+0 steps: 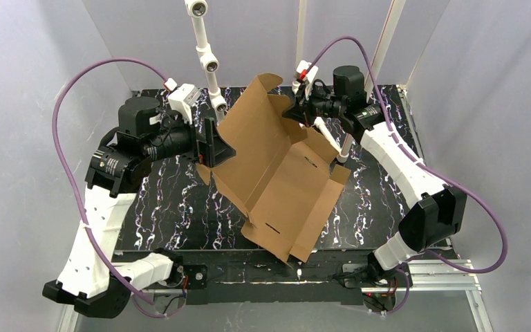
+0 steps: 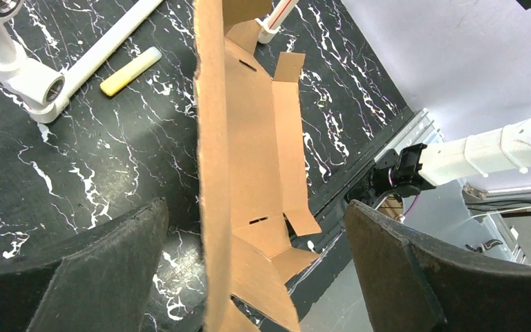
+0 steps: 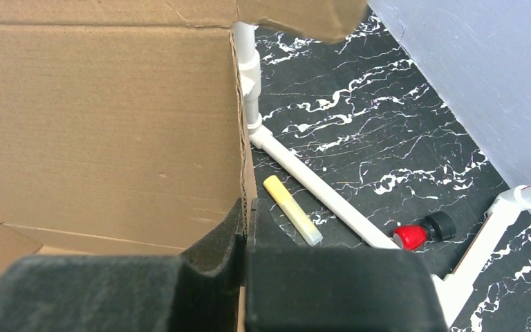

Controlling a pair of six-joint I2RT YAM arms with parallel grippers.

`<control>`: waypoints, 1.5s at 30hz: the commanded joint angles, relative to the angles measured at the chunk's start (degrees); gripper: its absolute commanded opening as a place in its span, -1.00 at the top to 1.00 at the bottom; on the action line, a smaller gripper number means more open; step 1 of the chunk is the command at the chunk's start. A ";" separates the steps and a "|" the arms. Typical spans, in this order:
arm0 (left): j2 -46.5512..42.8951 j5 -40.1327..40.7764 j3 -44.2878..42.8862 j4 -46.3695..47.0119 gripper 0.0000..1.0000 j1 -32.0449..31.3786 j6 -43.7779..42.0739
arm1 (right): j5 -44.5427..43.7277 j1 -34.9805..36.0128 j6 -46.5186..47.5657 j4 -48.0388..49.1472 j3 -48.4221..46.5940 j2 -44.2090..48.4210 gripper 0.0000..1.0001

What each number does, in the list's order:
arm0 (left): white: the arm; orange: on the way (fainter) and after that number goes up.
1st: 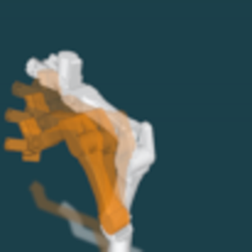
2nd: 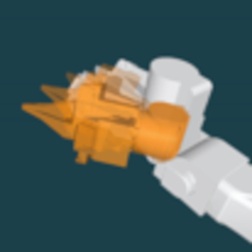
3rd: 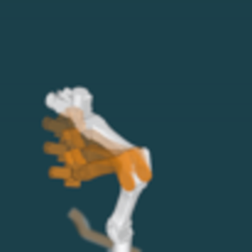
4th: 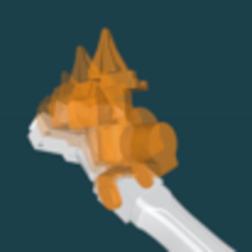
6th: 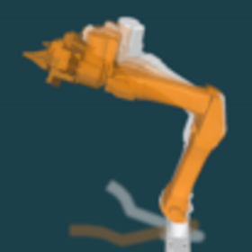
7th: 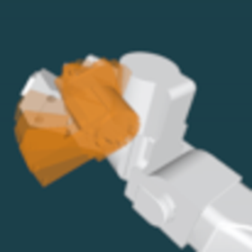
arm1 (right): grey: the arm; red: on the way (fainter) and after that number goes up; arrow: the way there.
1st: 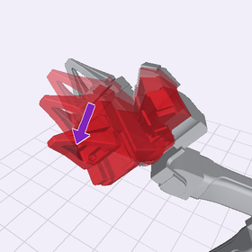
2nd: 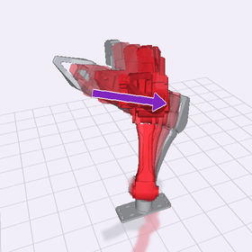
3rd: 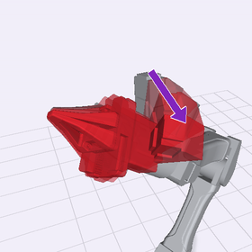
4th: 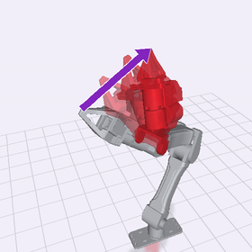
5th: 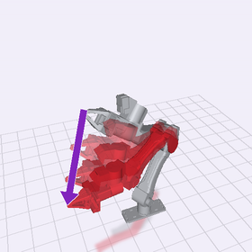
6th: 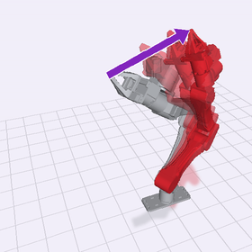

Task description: Fold the paper box

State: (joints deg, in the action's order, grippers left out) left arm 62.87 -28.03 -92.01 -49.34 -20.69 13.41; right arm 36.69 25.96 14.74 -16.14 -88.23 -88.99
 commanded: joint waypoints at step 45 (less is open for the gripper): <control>4.03 -3.20 0.34 -4.09 0.39 0.99 -5.44 | 0.21 0.24 0.29 2.25 -3.06 -0.84 0.97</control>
State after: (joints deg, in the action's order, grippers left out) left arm 68.31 -30.46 -90.61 -53.95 -20.18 7.92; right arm 35.35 26.00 15.25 -16.19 -88.73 -90.48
